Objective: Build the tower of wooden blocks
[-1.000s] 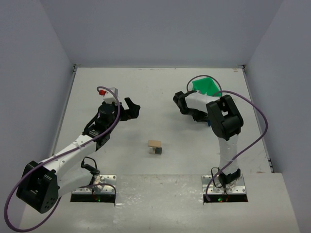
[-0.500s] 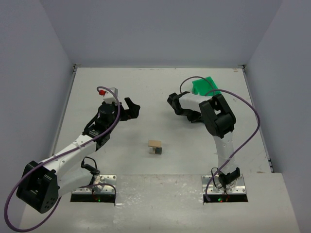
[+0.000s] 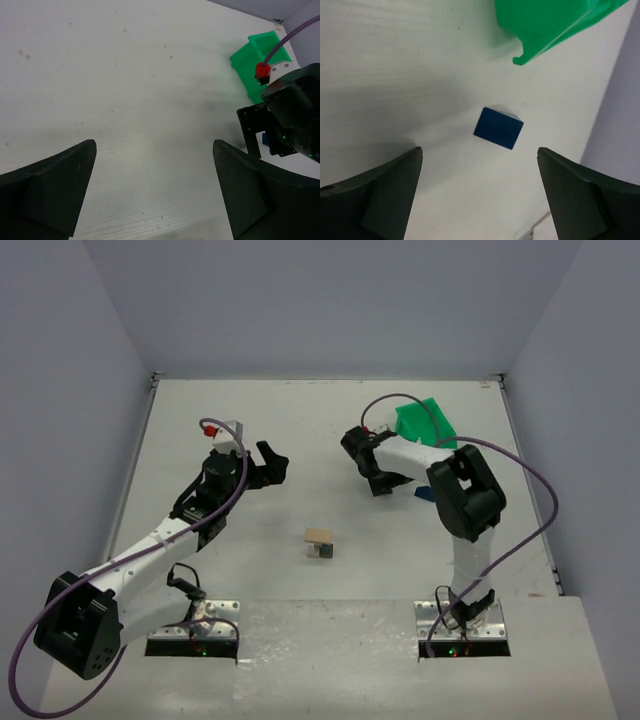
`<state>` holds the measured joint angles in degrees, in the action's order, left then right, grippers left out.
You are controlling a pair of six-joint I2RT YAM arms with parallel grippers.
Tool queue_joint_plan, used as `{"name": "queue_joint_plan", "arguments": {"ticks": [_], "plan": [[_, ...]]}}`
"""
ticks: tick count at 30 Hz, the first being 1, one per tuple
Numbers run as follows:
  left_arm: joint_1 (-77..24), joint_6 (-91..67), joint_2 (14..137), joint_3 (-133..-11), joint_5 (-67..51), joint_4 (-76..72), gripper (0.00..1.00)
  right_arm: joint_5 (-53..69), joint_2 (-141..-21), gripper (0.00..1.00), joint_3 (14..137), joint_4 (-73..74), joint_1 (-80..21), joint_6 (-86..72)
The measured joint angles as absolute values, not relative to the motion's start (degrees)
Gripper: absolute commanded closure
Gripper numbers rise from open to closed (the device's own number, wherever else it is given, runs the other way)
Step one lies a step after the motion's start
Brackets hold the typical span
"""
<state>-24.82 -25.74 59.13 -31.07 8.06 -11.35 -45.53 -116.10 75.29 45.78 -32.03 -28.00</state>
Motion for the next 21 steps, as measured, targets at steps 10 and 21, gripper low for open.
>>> {"name": "queue_joint_plan", "arguments": {"ticks": [10,21], "plan": [[-24.82,-25.71,58.46,-31.07,8.38,-10.92,0.0,1.39,-87.71,0.01,59.27,18.3,-21.39,3.11],[-24.82,-26.41,58.39,-31.09,11.56,-10.0,0.0,28.41,-82.79,0.01,66.53,23.1,-11.53,36.92]]}}
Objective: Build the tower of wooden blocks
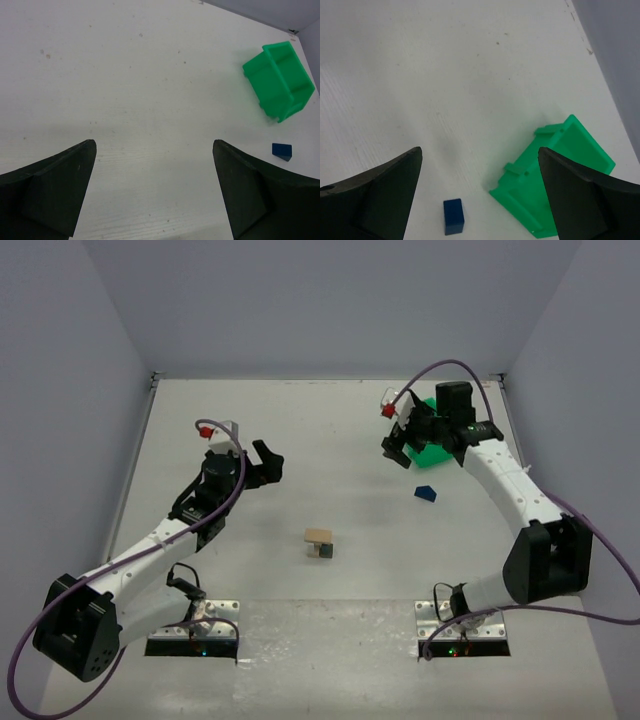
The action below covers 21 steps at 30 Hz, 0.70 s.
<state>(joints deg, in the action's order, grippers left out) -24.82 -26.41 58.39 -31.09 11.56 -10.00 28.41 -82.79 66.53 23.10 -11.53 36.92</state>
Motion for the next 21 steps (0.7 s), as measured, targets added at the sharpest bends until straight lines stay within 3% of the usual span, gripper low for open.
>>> {"name": "queue_joint_plan", "arguments": {"ticks": [11,21], "plan": [[-24.82,-27.71,59.58,-31.59,21.16,-6.43,0.0,37.45,-84.41,0.01,61.52,31.25,-7.0,56.2],[-24.82,-27.73,68.09,-37.26,25.47,-2.34,0.0,40.11,-89.44,0.01,56.64,31.44,1.95,55.23]]}}
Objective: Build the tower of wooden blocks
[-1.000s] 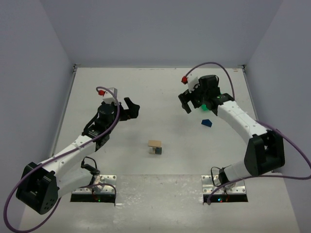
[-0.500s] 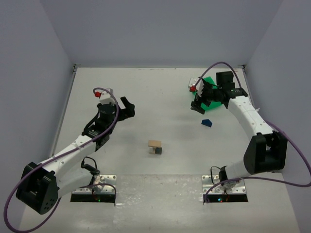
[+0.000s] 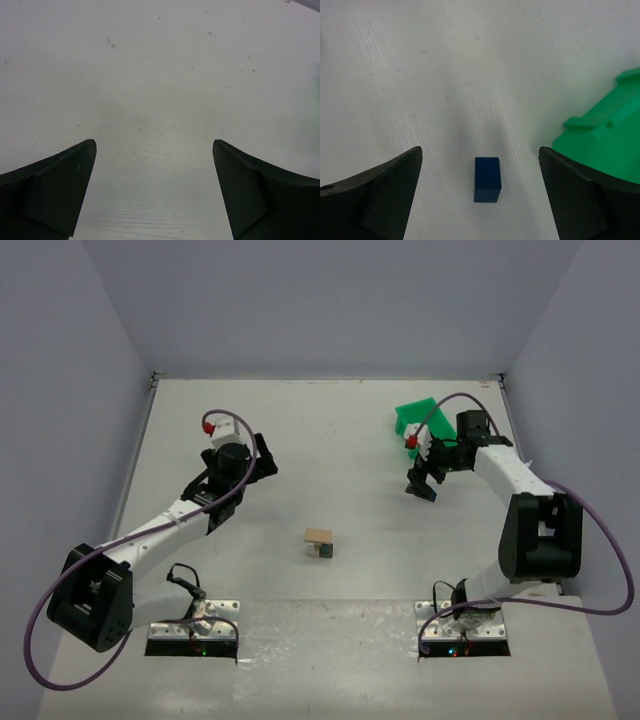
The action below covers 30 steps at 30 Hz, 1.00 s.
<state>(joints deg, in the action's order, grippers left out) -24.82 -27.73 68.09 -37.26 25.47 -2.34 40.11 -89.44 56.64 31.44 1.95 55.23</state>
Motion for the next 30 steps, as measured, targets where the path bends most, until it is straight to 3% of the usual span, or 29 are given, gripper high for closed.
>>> {"name": "queue_joint_plan", "arguments": {"ticks": [4,7,12,25,30], "plan": [[-24.82,-27.7,69.89,-39.42,26.34,-1.27,0.0,37.91,-91.02,0.02,55.04,27.87,4.52,54.02],[-24.82,-27.7,70.4,-40.27,26.76,-0.79,0.0,36.73,-91.78,0.13,52.69,25.72,5.51,53.92],[-24.82,-27.66,70.99,-40.63,27.05,-0.18,0.0,34.75,-94.18,0.14,51.66,24.07,6.45,54.19],[-24.82,-27.42,73.71,-42.07,26.96,0.3,0.0,30.17,-95.68,0.32,49.3,20.93,6.63,56.3],[-24.82,-27.42,73.93,-42.11,26.96,0.3,0.0,30.0,-96.25,0.5,49.3,20.21,6.61,56.85]]}}
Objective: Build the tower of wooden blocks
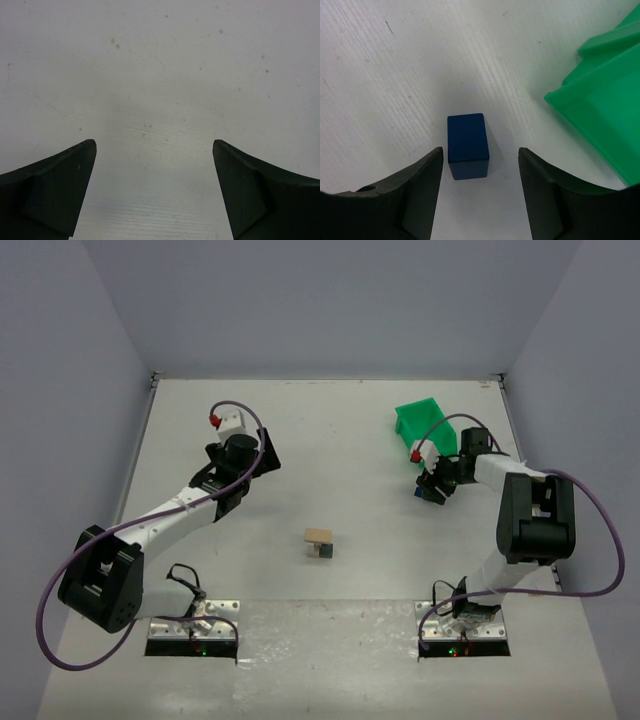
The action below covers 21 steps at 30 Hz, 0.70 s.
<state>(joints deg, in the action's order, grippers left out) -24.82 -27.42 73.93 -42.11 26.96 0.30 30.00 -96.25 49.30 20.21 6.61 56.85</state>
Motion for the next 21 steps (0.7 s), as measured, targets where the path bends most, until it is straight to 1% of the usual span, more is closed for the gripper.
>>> {"name": "queue_joint_plan", "arguments": {"ticks": [2,5,7,11,13,21], "plan": [[-24.82,-27.42,73.93,-42.12,26.94,0.3,0.0,30.02,-96.48,0.56,49.3,20.02,6.62,56.98],[-24.82,-27.42,73.93,-42.12,26.92,0.3,0.0,30.09,-96.6,0.58,49.3,20.0,6.63,57.32],[-24.82,-27.42,73.93,-42.13,26.9,0.3,0.0,30.13,-96.6,0.63,49.3,20.14,6.62,57.47],[-24.82,-27.42,73.93,-42.13,26.77,0.32,0.0,30.26,-96.6,0.76,49.3,20.22,6.63,57.91],[-24.82,-27.42,73.93,-42.13,26.76,0.32,0.0,30.54,-96.59,0.81,49.3,20.49,6.63,58.13],[-24.82,-28.04,73.93,-42.13,26.57,0.34,0.0,34.52,-94.56,0.86,49.75,24.39,6.56,56.12]]}}
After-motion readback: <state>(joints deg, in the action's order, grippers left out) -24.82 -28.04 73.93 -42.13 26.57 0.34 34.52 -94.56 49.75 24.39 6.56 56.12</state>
